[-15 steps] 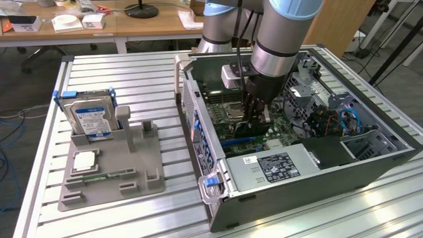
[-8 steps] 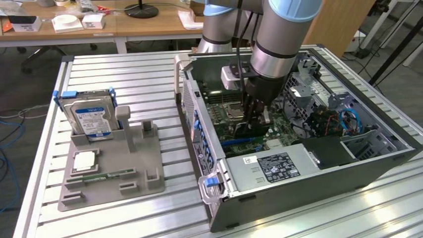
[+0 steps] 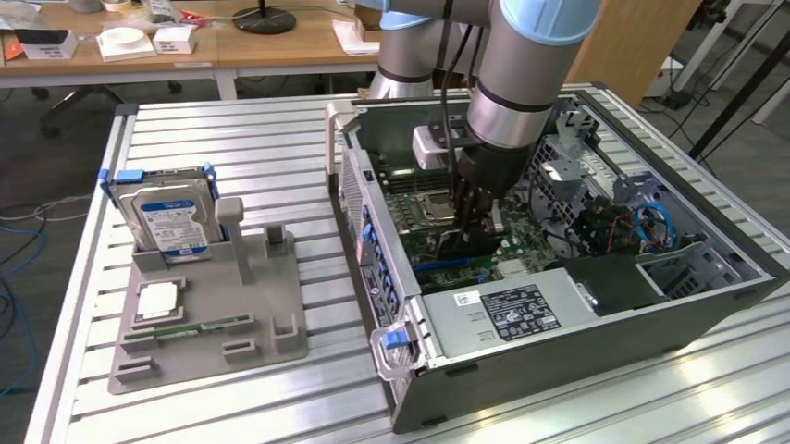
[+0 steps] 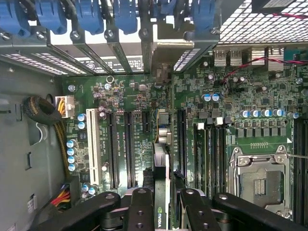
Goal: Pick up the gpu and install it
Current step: 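Insert the gpu into the slot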
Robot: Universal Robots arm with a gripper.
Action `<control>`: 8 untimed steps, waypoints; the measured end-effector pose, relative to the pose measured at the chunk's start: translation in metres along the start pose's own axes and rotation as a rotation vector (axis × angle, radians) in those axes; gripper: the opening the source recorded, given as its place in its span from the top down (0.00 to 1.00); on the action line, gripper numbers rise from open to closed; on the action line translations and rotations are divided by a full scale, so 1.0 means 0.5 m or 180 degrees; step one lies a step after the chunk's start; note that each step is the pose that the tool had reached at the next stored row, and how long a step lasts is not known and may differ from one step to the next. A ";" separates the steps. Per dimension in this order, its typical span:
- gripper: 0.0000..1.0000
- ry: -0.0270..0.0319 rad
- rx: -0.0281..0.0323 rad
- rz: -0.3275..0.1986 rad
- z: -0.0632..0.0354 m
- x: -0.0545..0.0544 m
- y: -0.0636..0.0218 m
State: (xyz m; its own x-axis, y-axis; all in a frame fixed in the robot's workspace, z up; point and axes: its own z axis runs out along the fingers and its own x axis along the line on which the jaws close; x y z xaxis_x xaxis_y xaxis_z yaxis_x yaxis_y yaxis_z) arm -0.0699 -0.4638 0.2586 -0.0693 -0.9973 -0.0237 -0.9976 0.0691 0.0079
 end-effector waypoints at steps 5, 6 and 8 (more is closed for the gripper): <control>0.74 0.0000 0.0000 0.0000 0.004 0.000 0.000; 0.74 0.0000 0.0000 0.0000 0.004 0.000 0.000; 0.74 0.0001 0.0000 0.0000 0.005 0.000 0.000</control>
State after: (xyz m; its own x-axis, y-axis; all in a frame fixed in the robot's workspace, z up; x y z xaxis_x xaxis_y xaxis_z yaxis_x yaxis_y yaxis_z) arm -0.0698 -0.4639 0.2562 -0.0692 -0.9973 -0.0233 -0.9976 0.0691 0.0080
